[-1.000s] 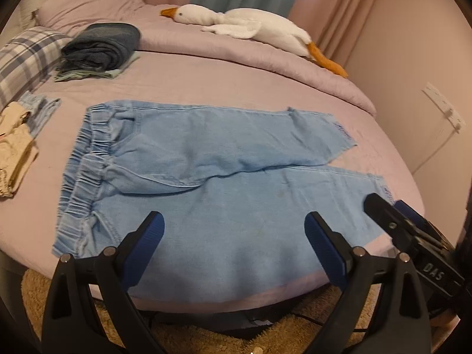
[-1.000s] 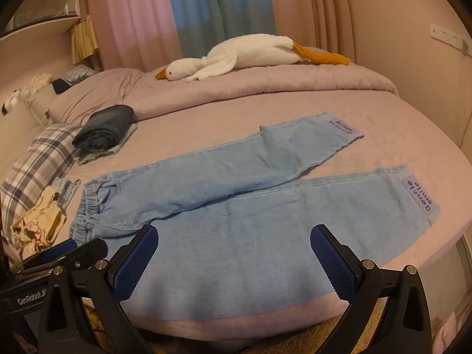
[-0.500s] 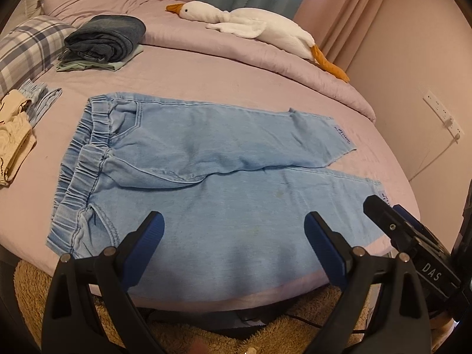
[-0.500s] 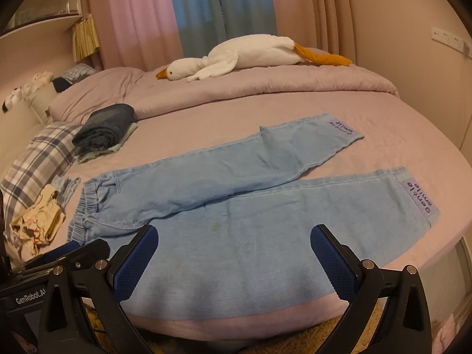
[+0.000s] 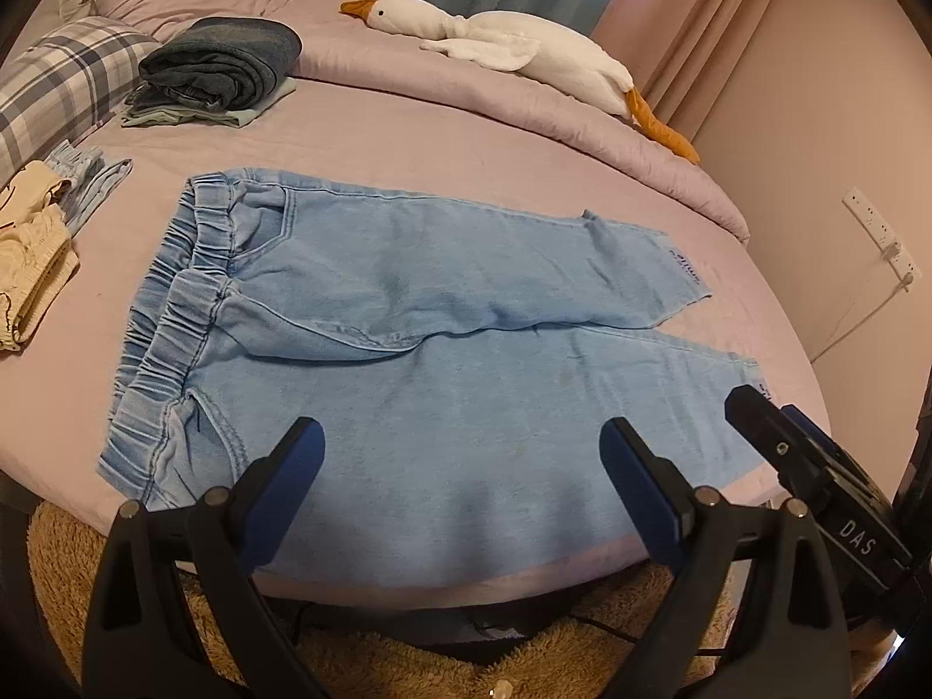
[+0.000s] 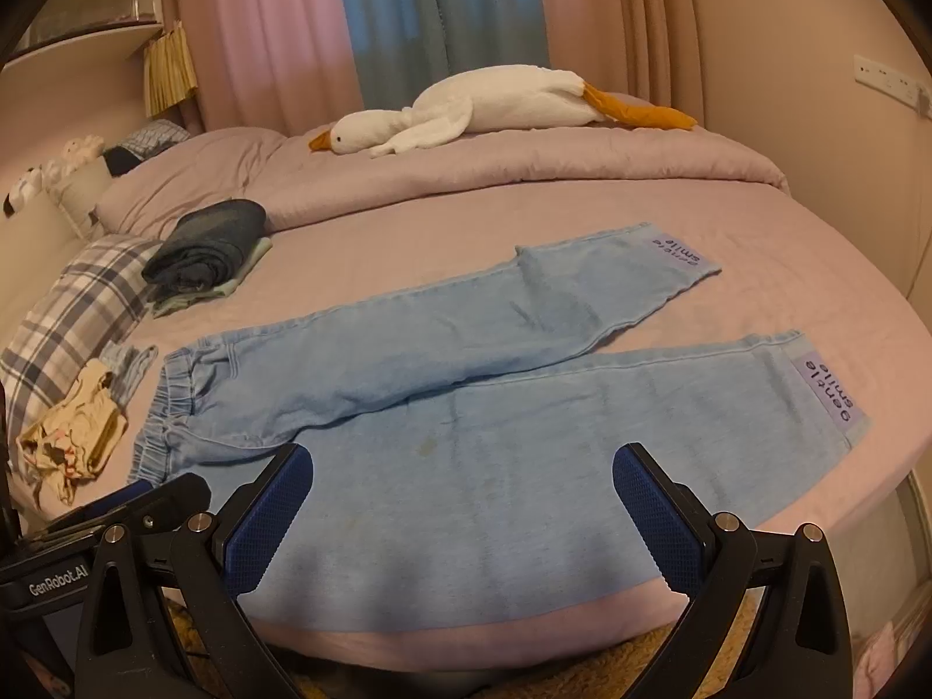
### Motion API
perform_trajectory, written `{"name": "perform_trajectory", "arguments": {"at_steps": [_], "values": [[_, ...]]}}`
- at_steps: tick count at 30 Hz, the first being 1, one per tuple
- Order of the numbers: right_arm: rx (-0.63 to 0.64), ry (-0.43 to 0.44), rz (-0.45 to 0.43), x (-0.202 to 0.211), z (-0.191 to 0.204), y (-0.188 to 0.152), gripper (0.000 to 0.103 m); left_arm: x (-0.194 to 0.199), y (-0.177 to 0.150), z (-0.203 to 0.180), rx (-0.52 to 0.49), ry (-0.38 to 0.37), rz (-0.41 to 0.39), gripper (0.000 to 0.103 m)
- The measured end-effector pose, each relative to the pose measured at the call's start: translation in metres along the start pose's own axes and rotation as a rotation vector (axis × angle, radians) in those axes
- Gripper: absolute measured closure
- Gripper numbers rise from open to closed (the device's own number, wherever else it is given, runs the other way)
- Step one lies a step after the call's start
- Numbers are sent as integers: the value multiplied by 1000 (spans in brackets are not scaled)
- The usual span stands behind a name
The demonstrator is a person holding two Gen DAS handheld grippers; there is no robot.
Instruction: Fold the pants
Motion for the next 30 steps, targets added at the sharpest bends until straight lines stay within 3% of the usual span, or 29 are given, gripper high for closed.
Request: {"name": "perform_trajectory", "arguments": {"at_steps": [30], "values": [[18, -38, 11, -2, -4, -2, 0, -9, -3, 0, -37, 11, 22, 8]]}}
Point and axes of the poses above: each gripper's, at about its wrist camera, not at the fingertips, and x roughly against the way its jaws point, z to its left, y to its top, the point moved 10 cm from there along -x, roughly the way its jaws point, and after that the axes turned 1 degree about y, right-handed, at the moved point
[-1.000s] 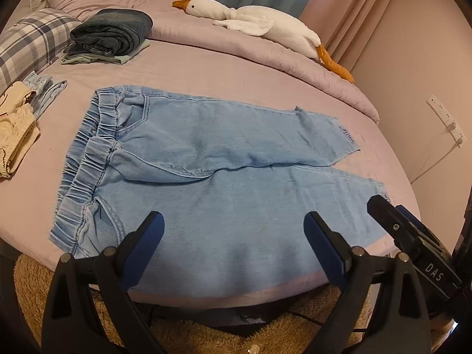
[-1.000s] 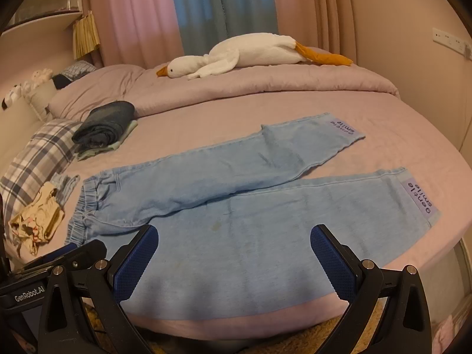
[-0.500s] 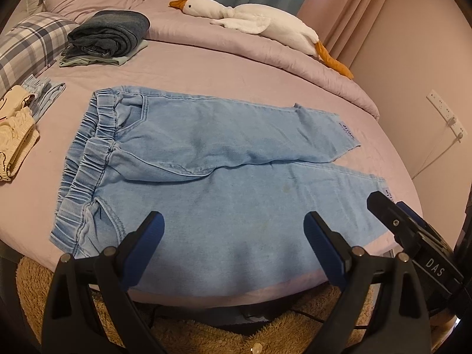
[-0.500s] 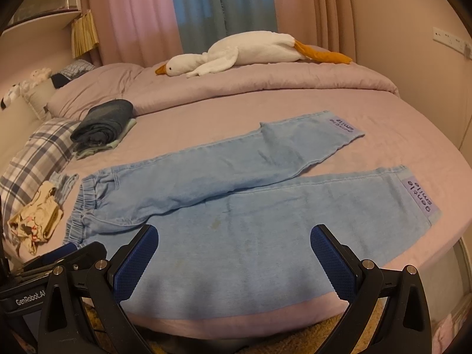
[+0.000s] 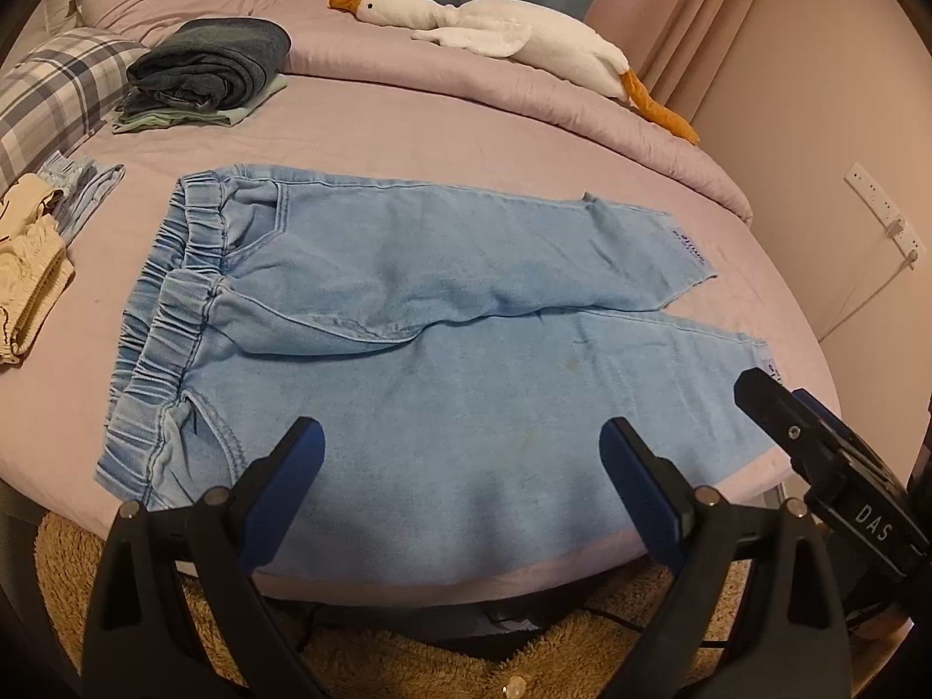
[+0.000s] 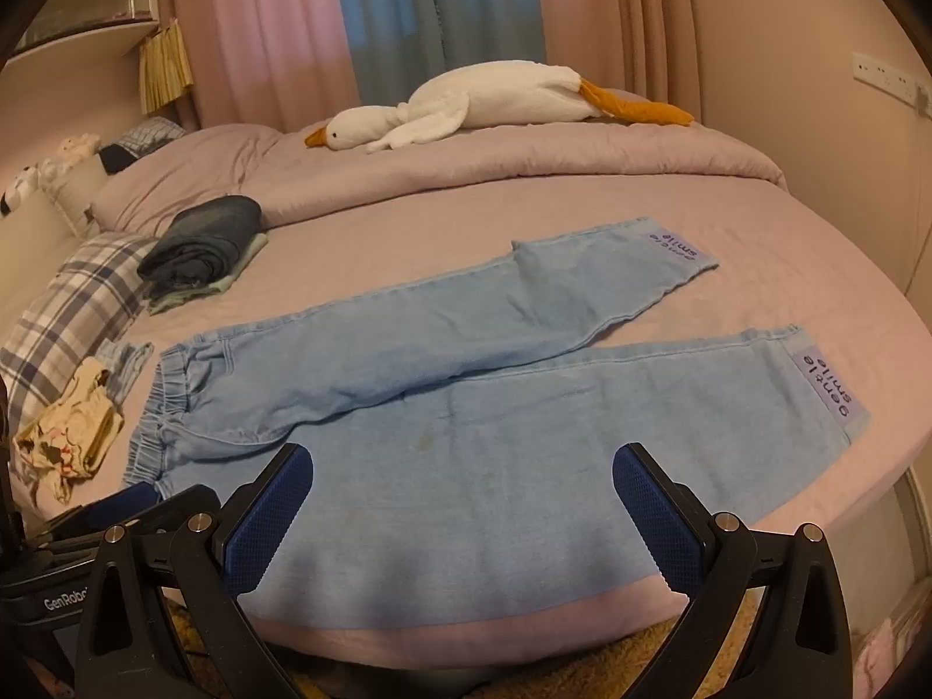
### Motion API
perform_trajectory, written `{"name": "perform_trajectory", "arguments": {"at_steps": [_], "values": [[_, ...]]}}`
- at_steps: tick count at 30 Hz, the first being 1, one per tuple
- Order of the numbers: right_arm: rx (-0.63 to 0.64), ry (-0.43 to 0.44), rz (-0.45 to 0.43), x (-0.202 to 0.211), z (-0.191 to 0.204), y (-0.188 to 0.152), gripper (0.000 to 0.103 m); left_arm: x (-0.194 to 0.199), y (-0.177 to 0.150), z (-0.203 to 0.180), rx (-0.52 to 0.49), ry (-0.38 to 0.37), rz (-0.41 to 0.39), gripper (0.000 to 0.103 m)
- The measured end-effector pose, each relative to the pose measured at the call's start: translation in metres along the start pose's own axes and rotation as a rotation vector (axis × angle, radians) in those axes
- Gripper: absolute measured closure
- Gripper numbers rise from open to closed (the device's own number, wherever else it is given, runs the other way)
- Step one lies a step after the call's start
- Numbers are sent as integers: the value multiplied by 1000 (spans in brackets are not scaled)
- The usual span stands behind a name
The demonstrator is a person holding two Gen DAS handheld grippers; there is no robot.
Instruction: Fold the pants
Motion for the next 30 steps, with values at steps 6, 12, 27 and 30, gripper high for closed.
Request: {"name": "perform_trajectory", "arguments": {"at_steps": [6, 12, 27, 30], "values": [[-9, -9, 16, -2, -4, -1, 0, -4, 2, 1, 7, 9, 2, 8], [-27, -4, 26, -9, -9, 0, 0, -8, 7, 1, -13, 27, 5, 8], [-175, -34, 38, -37, -36, 26, 0, -40, 32, 31, 49, 35, 49, 8], [-176, -43, 58, -51, -40, 27, 0, -51, 34, 32, 53, 42, 61, 8]]}}
Point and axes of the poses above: each gripper's, at about its wrist camera, not at the fingertips, and x roughly against the way its jaws point, z to its left, y to its top, the point moved 10 cm from there along -x, roughly the way its jaws point, and after that the axes turned 1 degree about y, right-handed, at the moved point
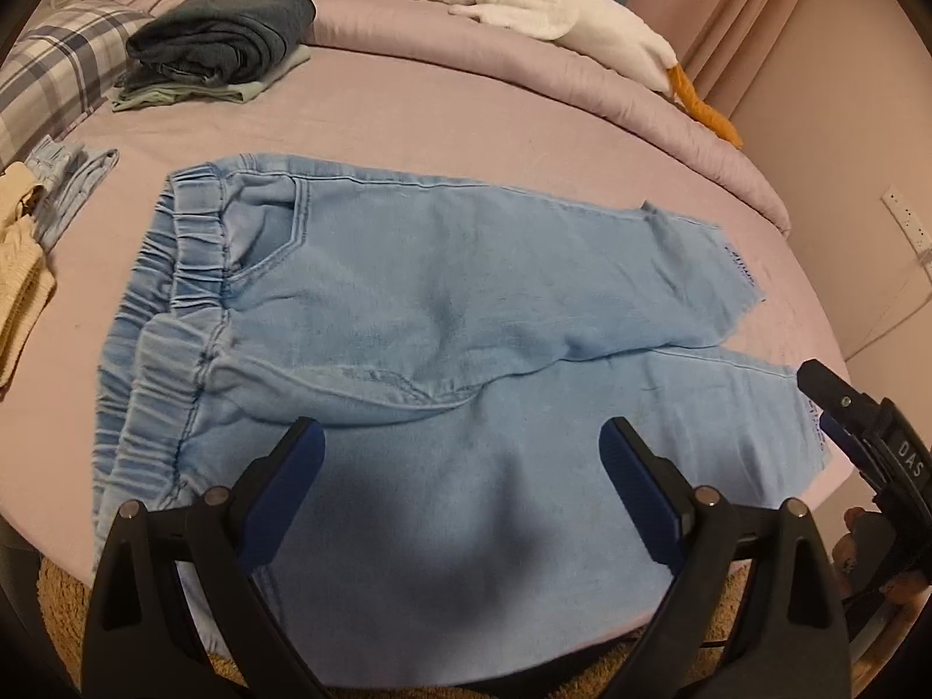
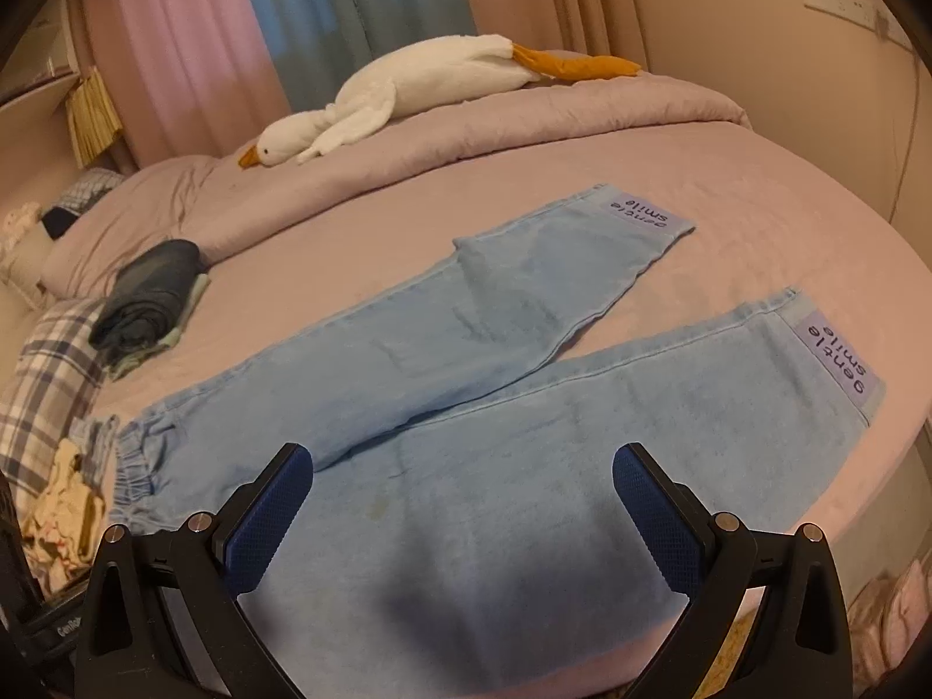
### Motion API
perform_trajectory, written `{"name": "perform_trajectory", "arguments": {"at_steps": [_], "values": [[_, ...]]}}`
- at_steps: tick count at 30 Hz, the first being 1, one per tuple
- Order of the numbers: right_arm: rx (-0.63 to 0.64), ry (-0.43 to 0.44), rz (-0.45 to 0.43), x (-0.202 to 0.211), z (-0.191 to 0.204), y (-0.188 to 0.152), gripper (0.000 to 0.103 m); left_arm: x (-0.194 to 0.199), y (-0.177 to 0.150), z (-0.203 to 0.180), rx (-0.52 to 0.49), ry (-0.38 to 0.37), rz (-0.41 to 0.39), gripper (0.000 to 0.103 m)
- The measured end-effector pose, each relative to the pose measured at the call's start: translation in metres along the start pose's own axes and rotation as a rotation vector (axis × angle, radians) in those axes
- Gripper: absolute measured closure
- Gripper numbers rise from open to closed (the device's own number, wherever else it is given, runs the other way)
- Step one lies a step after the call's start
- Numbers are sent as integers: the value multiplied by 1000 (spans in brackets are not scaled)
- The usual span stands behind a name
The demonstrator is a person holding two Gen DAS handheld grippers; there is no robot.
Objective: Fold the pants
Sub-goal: 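Move the right tool to the labelled leg hems and close on them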
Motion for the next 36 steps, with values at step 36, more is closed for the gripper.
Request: {"name": "perform_trajectory", "arguments": {"at_steps": [36], "values": [[-129, -342, 214, -217, -45, 117, 0, -32, 14, 18, 83, -13, 14, 8]]}}
Point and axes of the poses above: each gripper's, at about its wrist camera, not at the fingertips, and x roughly against the way its jaws point, z to its left, y to its top, the point moved 10 cm from there along -x, roughly the way its jaws point, and after that the axes turned 1 degree about y, right-handed, at the moved point
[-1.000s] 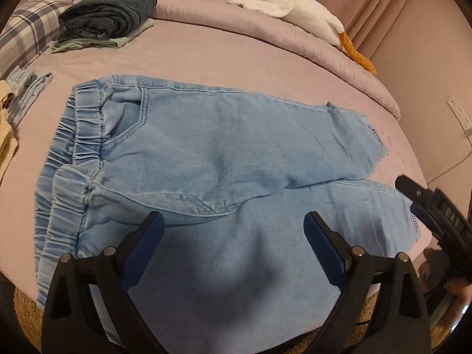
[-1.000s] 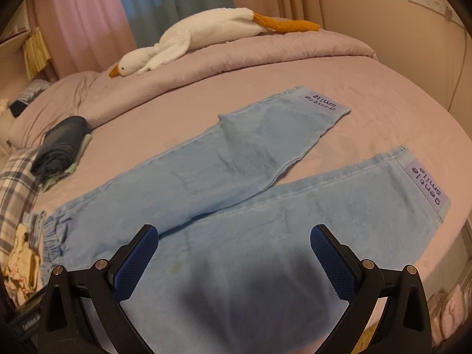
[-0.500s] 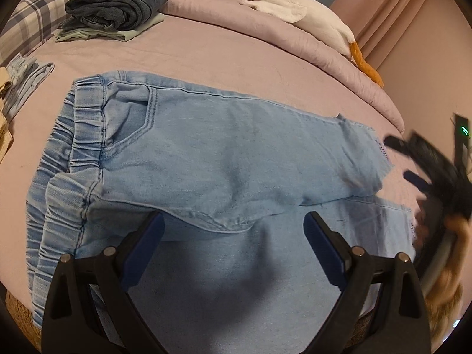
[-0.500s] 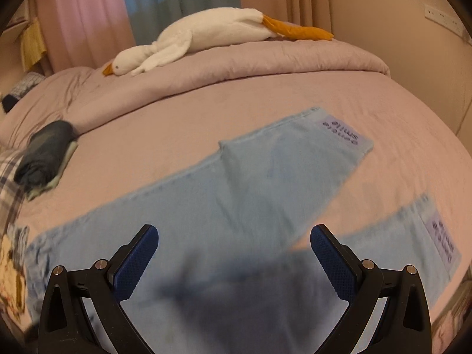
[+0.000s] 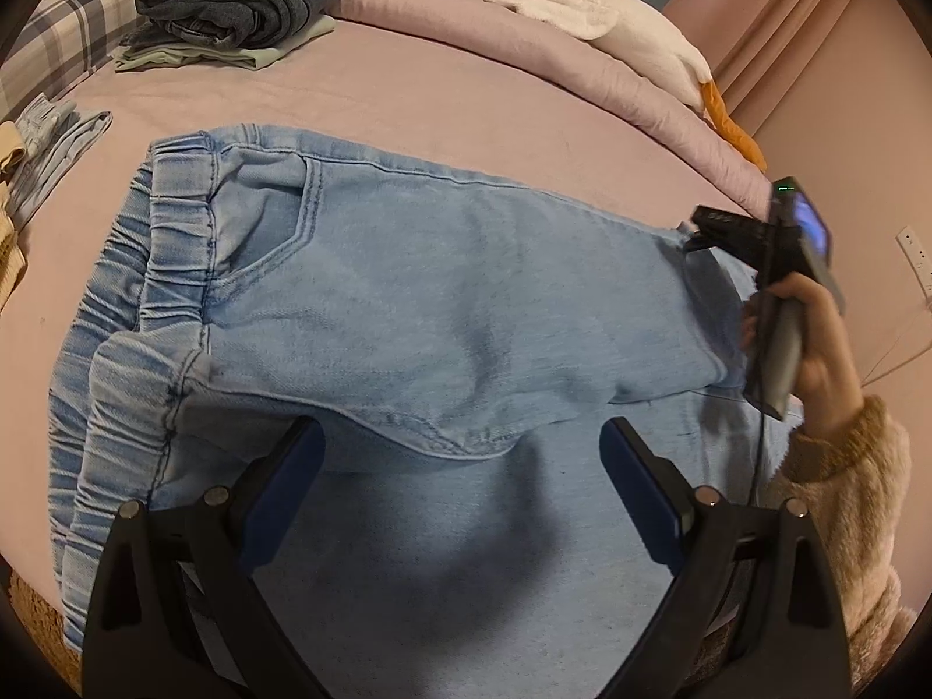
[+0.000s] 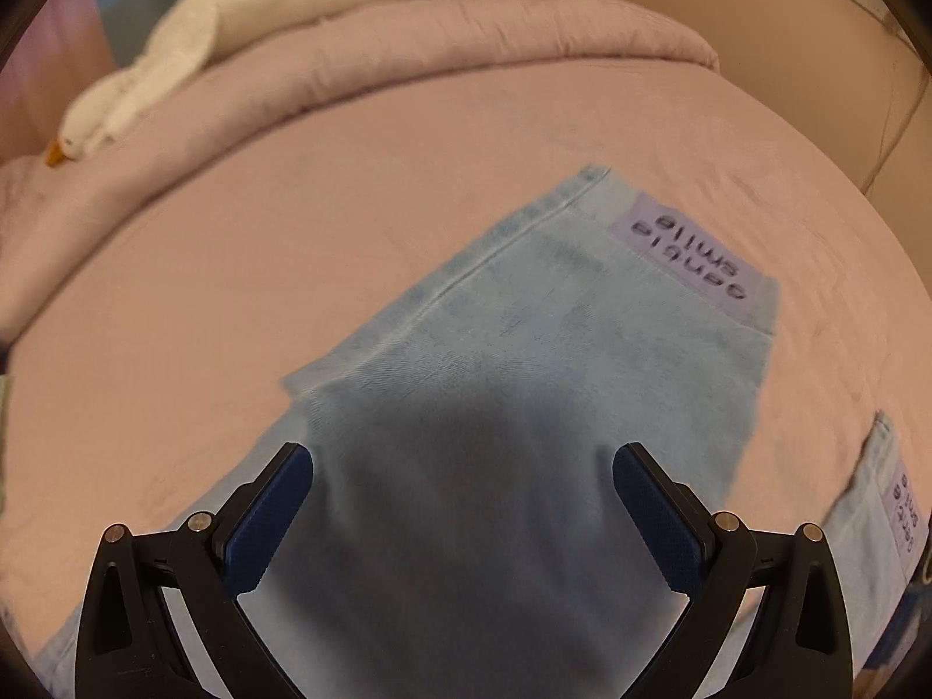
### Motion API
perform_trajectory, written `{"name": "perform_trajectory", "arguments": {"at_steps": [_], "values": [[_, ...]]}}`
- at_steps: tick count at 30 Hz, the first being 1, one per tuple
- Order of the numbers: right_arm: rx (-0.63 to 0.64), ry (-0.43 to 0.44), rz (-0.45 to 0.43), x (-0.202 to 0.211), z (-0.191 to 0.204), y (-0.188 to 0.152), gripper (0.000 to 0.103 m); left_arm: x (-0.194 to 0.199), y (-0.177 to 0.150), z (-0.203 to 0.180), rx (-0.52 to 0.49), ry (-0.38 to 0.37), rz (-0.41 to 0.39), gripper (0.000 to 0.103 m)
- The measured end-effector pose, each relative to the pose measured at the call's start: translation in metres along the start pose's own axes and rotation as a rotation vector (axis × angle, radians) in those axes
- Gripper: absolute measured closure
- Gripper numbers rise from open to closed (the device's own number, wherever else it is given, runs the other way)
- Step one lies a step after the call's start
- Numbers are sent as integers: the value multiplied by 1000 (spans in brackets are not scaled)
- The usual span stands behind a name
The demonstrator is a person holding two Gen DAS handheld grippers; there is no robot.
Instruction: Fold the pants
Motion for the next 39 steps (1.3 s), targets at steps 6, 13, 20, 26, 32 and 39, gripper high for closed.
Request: {"name": "perform_trajectory", "arguments": {"at_steps": [6, 13, 20, 26, 32, 39], "values": [[28, -16, -23, -9, 4, 3, 1, -4, 0, 0, 1, 7, 8, 8], [91, 128, -88, 8, 26, 7, 78, -1, -2, 1, 21, -2, 12, 8], [-7, 331, -191, 66, 21, 17, 103, 10, -5, 8, 54, 10, 3, 8], [-84, 475, -319, 134, -17, 4, 103, 28, -4, 2, 82, -20, -24, 8], [-200, 405, -379, 149, -79, -41, 103, 41, -7, -4, 69, -36, -51, 8], [-254, 401, -290, 133, -113, -83, 103, 34, -9, -13, 73, -48, -29, 8]]}}
Point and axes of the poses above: each gripper's, at about its wrist camera, not at the fingertips, and x roughly against the way its jaws point, z to its left, y to its top, the point moved 10 cm from there along -x, roughly the way its jaws point, and after that the axes turned 1 degree about y, right-handed, at the moved point
